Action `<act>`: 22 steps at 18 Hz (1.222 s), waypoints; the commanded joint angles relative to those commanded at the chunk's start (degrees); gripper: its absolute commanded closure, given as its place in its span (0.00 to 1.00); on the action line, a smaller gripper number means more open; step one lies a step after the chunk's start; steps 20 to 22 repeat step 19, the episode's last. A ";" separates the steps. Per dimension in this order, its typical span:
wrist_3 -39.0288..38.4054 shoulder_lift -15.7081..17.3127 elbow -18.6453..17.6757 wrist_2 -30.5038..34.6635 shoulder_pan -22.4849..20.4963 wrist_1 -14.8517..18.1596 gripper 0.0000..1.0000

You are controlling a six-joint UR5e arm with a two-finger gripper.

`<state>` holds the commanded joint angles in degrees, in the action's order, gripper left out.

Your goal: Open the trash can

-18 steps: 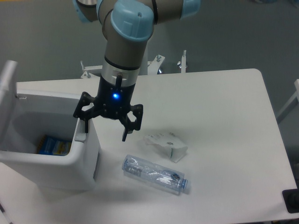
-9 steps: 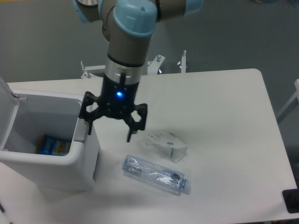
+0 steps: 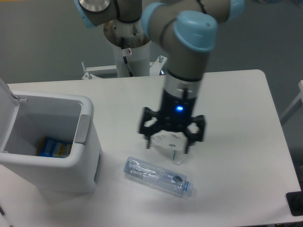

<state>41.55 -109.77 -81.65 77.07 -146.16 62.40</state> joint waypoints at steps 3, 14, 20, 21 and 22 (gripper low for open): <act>6.24 -2.03 0.18 2.64 -2.11 0.00 0.00; 27.09 -3.26 -1.05 10.47 -4.93 0.53 0.00; 27.18 -3.17 -2.11 12.41 -4.66 0.71 0.00; 27.18 -3.17 -2.11 12.41 -4.66 0.71 0.00; 27.18 -3.17 -2.11 12.41 -4.66 0.71 0.00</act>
